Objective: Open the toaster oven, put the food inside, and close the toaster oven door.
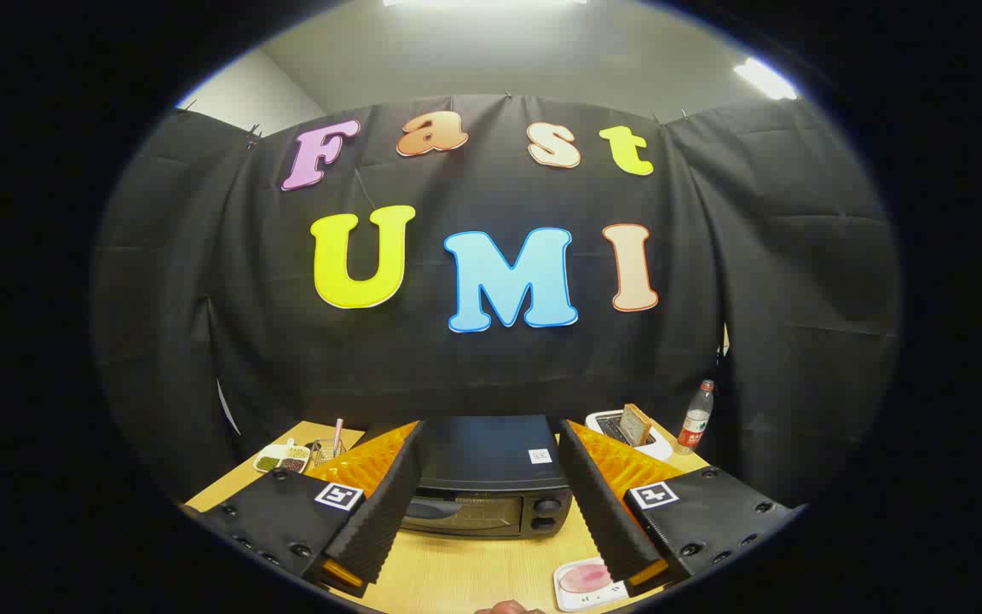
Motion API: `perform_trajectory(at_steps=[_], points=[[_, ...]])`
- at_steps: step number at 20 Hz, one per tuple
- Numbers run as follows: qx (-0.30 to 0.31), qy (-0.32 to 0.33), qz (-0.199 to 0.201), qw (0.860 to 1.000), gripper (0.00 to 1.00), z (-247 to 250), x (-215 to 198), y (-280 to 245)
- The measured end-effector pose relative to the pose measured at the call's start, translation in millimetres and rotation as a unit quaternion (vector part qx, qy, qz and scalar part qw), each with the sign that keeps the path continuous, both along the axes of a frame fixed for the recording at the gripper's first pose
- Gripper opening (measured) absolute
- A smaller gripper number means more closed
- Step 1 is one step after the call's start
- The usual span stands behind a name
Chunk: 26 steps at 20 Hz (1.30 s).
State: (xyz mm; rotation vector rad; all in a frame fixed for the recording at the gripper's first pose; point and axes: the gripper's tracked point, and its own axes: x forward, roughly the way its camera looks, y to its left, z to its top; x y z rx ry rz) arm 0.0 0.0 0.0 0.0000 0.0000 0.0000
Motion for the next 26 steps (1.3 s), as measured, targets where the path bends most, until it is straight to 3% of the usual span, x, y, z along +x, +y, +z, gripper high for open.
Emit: perform_trajectory(at_steps=[16,26], points=[[-0.004,0.004,0.002,1.000,0.98,-12.0,-13.8,-8.6],[-0.010,0.007,0.005,1.000,0.98,-6.9,4.2,-0.5]])
